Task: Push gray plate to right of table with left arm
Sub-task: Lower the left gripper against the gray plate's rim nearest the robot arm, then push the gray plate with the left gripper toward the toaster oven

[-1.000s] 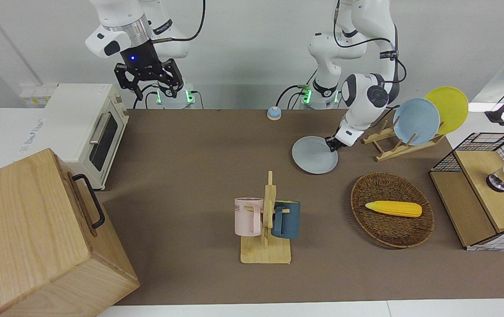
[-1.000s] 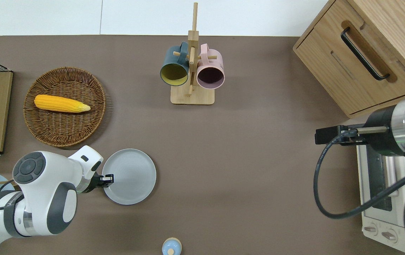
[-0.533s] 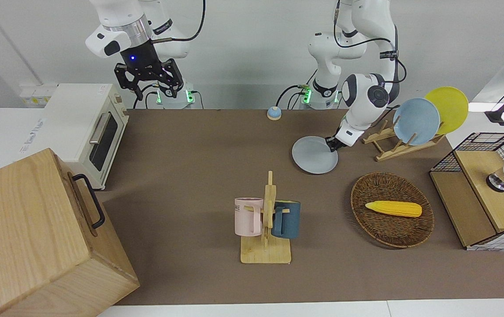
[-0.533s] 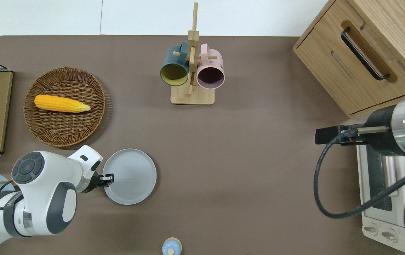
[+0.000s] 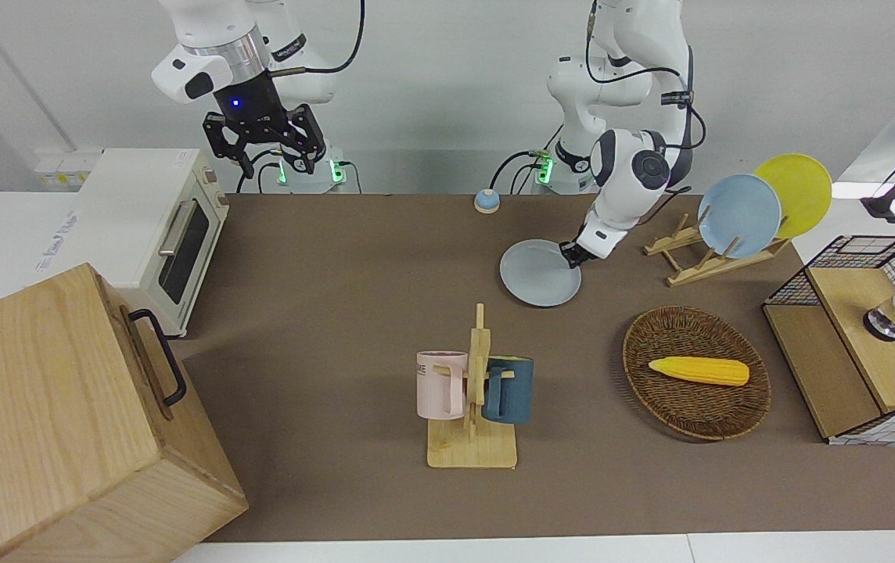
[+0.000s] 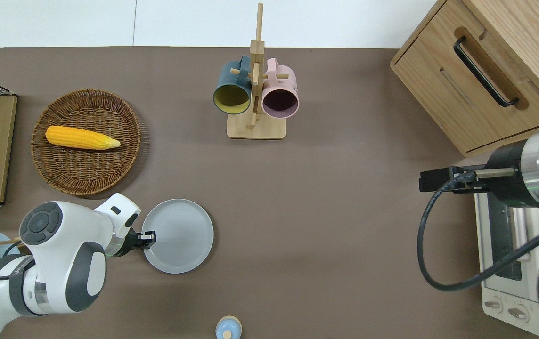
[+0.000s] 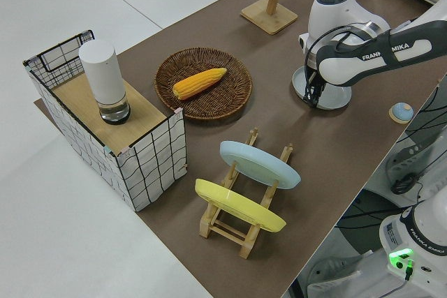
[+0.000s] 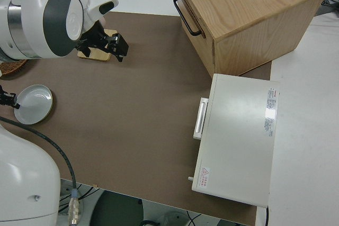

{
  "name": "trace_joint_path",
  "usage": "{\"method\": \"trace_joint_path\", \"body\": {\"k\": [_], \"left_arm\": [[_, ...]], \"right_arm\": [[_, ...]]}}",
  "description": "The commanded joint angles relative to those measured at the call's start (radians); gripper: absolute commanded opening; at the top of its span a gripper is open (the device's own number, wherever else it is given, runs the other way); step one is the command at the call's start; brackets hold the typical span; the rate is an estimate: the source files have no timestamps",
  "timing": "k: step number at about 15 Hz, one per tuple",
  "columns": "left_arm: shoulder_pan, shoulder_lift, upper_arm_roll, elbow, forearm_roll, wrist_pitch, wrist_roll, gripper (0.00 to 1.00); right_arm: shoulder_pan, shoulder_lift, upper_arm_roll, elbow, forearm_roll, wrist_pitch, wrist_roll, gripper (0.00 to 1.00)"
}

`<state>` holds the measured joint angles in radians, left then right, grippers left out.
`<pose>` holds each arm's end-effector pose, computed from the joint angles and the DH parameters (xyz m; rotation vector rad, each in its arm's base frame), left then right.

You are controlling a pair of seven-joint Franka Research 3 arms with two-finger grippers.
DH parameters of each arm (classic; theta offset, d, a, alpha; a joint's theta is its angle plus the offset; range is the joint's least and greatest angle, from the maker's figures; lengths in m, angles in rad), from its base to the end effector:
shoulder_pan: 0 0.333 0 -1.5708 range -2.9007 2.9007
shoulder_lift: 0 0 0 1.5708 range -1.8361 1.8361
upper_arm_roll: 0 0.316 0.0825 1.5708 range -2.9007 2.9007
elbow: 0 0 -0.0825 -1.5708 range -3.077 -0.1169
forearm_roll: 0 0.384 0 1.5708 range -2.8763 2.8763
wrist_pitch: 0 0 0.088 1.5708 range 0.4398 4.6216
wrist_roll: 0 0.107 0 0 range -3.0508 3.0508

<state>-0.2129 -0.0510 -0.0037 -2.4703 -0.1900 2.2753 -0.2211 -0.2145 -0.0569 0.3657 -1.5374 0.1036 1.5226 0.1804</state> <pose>0.4425 -0.1021 0.3010 3.0226 0.2092 -0.2575 0.5242 0.0980 0.6651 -3.0530 0.0342 -0.0367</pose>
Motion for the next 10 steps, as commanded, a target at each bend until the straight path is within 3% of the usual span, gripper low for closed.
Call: {"method": "trace_joint_path", "body": {"k": [1,10], "left_arm": [[-0.065,0.008,0.002,-0.016,-0.012,0.033,-0.076,0.0],[-0.216,0.029,0.002,-0.013,-0.012,0.107,-0.282,0.0]], "right_arm": [[-0.006,0.006,0.004,0.014,0.016,-0.005,0.002,0.996],[-0.006,0.006,0.004,0.014,0.016,-0.005,0.002,0.996]]}}
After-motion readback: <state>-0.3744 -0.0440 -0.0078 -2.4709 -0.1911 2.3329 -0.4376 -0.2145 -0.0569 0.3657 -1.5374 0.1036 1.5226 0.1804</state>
